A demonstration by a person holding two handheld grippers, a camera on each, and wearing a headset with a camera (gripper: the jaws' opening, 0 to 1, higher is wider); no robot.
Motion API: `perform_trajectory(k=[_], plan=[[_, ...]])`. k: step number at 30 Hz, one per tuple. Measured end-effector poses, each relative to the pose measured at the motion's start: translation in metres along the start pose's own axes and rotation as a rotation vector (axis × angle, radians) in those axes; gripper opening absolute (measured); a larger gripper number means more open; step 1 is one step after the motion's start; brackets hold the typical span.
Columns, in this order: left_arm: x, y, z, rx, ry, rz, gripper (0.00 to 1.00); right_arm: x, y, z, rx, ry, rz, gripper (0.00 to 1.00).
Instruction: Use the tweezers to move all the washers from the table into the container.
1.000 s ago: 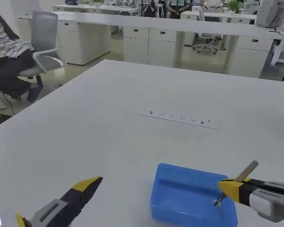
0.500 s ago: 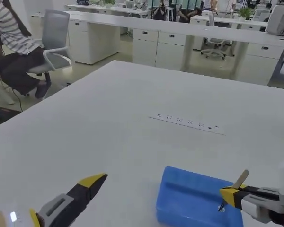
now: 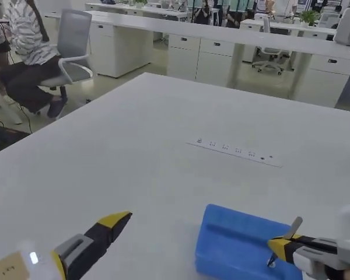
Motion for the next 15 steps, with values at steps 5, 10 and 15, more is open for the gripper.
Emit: perform_trajectory(k=[5,10,15], plan=[[0.000,0.000,-0.002,-0.019,-0.003,0.003,0.98,0.004,-0.003,0.001,0.011,-0.009,-0.001,0.04],[-0.001,-0.001,-0.002,-0.030,0.006,0.011,0.98,-0.007,-0.013,0.011,0.060,0.002,0.004,0.04],[-0.001,0.000,-0.006,-0.058,-0.013,0.004,0.97,-0.021,-0.028,0.021,0.118,0.005,0.023,0.04]])
Point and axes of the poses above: the centre of the closed fingertips' face, and the gripper's own axes: y roughly forward along the fingers, x roughly to its right, z roughly out of its top, the point moved 9 cm from there along -y, roughly backward along the fingers, and after that the axes turned 14 degrees about x, right-handed, at the moved point
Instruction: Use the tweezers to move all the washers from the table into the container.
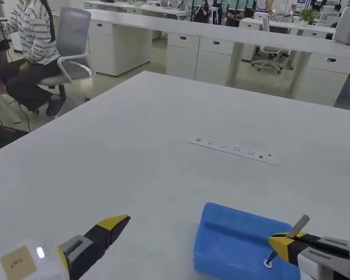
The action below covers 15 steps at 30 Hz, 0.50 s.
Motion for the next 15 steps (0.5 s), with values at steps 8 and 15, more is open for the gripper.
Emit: perform_trajectory(k=[8,15], plan=[[0.000,0.000,-0.001,-0.013,-0.017,-0.007,0.98,-0.023,-0.016,0.014,0.077,0.039,0.030,0.04],[0.000,0.000,-0.002,-0.021,-0.023,-0.012,0.97,-0.047,-0.018,-0.004,0.045,0.075,0.096,0.04]])
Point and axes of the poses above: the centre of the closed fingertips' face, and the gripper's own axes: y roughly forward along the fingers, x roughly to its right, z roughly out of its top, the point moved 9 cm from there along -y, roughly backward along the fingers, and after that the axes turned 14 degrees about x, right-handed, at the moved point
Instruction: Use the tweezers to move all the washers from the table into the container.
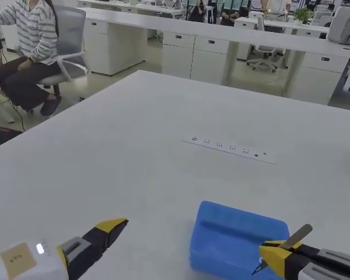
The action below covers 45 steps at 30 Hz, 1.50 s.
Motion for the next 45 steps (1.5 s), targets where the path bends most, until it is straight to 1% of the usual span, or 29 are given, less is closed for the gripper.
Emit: perform_trajectory(k=[2,4,7,9,14,15,20,24,25,26,28,29,33,36,38,40,41,43,45], plan=[[0.000,0.000,0.000,-0.002,0.000,0.001,0.97,-0.002,0.001,-0.008,-0.018,0.006,0.002,0.04],[0.000,0.000,0.000,0.005,0.002,0.002,0.97,-0.001,0.002,-0.016,-0.031,0.020,0.003,0.04],[-0.001,0.000,0.000,0.003,-0.007,0.001,0.97,-0.003,0.006,-0.027,-0.037,0.052,0.013,0.04],[-0.001,0.000,0.000,0.001,-0.002,0.003,0.97,-0.006,0.008,-0.034,-0.054,0.056,0.019,0.04],[-0.002,-0.001,0.000,-0.001,-0.001,0.006,0.97,-0.005,0.012,-0.046,-0.090,0.012,0.018,0.04],[-0.002,-0.001,0.000,-0.002,-0.002,0.006,0.97,-0.004,0.013,-0.048,-0.100,-0.008,0.018,0.04],[-0.002,-0.001,-0.001,-0.009,0.001,0.003,0.96,-0.002,0.012,-0.048,-0.118,-0.052,0.007,0.04],[-0.002,-0.001,-0.001,-0.010,0.001,0.001,0.96,-0.002,0.013,-0.051,-0.134,-0.059,0.016,0.04],[-0.002,-0.001,-0.001,-0.012,0.002,0.001,0.96,-0.002,0.013,-0.050,-0.129,-0.059,0.017,0.04],[-0.002,-0.001,-0.001,-0.013,0.000,0.000,0.96,-0.003,0.014,-0.051,-0.130,-0.051,0.020,0.04],[-0.002,-0.001,-0.001,-0.014,0.001,-0.001,0.96,-0.003,0.014,-0.052,-0.138,-0.059,0.022,0.04],[-0.002,-0.001,-0.001,-0.013,0.002,-0.001,0.96,-0.003,0.015,-0.051,-0.131,-0.058,0.022,0.04],[-0.001,-0.001,-0.002,-0.019,0.002,-0.003,0.96,-0.005,0.014,-0.052,-0.133,-0.054,0.028,0.04],[-0.001,-0.001,-0.001,-0.018,0.006,-0.005,0.96,-0.007,0.015,-0.052,-0.145,-0.105,0.040,0.04],[-0.001,-0.001,-0.001,-0.016,0.005,-0.008,0.96,-0.011,0.015,-0.052,-0.154,-0.152,0.048,0.03],[0.000,0.000,-0.001,-0.014,0.002,-0.011,0.96,-0.014,0.016,-0.052,-0.163,-0.173,0.051,0.03],[-0.001,0.000,-0.001,-0.014,0.004,-0.010,0.96,-0.015,0.016,-0.052,-0.169,-0.197,0.055,0.02],[-0.001,-0.001,-0.002,-0.022,0.002,-0.010,0.96,-0.016,0.018,-0.052,-0.172,-0.210,0.056,0.02],[0.000,0.000,-0.002,-0.020,0.001,-0.013,0.96,-0.015,0.018,-0.052,-0.173,-0.208,0.052,0.02]])
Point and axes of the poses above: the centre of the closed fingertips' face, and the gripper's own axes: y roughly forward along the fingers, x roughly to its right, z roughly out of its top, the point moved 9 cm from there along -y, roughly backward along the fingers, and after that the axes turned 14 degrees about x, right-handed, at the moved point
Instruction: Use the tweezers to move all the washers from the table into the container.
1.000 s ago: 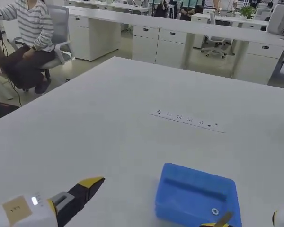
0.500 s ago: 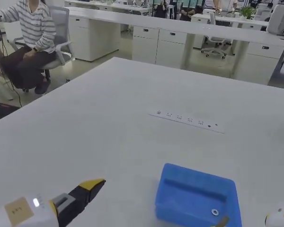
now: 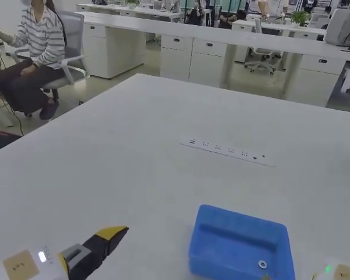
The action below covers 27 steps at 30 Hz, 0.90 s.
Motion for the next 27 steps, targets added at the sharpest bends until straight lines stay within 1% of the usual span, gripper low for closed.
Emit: perform_trajectory(k=[4,6,8,14,18,20,25,27], plan=[[0.000,0.000,0.000,-0.001,0.003,0.001,0.96,0.004,-0.002,0.000,-0.002,0.051,-0.012,0.02],[0.000,0.000,0.000,0.003,0.004,0.005,0.96,0.005,-0.005,0.004,0.020,0.068,-0.013,0.02],[-0.001,-0.001,0.000,0.006,0.003,0.009,0.96,0.005,-0.007,0.008,0.031,0.093,0.015,0.02],[-0.001,-0.001,0.000,0.008,0.004,0.010,0.96,0.008,-0.014,0.022,0.066,0.104,0.014,0.02],[-0.001,-0.001,0.000,0.013,0.003,0.013,0.96,0.012,-0.019,0.033,0.084,0.101,0.010,0.02],[-0.001,-0.001,0.000,0.011,0.001,0.014,0.96,0.015,-0.021,0.037,0.095,0.111,0.012,0.02],[0.000,0.000,0.000,0.008,0.004,0.011,0.96,0.019,-0.024,0.047,0.100,0.130,0.016,0.02],[0.000,0.000,0.000,0.011,-0.001,0.010,0.96,0.021,-0.025,0.050,0.098,0.150,0.026,0.02]])
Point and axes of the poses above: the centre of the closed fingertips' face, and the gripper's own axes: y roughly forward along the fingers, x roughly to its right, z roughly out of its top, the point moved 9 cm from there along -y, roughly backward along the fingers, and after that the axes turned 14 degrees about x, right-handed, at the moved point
